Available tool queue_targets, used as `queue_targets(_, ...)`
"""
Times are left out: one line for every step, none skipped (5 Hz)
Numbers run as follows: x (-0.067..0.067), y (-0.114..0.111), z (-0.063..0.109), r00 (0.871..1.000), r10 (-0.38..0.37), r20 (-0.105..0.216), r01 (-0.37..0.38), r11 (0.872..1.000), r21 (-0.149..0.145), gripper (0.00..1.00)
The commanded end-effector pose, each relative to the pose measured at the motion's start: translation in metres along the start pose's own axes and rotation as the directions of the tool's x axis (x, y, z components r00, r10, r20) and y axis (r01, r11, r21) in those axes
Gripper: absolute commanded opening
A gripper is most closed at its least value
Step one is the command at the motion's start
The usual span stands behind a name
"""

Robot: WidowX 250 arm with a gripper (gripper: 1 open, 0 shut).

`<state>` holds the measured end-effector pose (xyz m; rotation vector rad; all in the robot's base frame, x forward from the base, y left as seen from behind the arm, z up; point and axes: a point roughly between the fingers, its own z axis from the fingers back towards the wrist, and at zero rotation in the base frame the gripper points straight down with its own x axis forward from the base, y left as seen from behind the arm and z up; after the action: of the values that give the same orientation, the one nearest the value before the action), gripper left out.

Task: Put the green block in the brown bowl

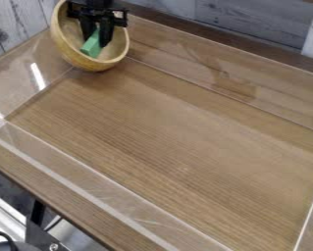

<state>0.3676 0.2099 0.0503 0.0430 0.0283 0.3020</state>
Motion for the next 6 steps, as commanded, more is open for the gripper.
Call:
queue_targets(0.005,-0.002,-0.035,1.000,0.015,-0.012,-0.015,1.000,0.002,0.00)
queue_targets(0.005,-0.002,-0.046,0.999,0.021,-0.026,-0.020,1.000,0.007,0.00)
queue_targets(0.005,-0.003,-0.057,0.999,0.026,-0.041,-0.025,1.000,0.011,0.00)
queue_targets(0.004,-0.004,-0.068,0.998,0.031,-0.056,-0.030,0.999,0.016,0.00)
queue_targets(0.000,-0.006,-0.078,0.997,0.037,-0.070,-0.036,0.999,0.021,0.00)
queue_targets(-0.004,-0.008,-0.088,0.995,0.043,-0.086,-0.041,0.999,0.025,0.00)
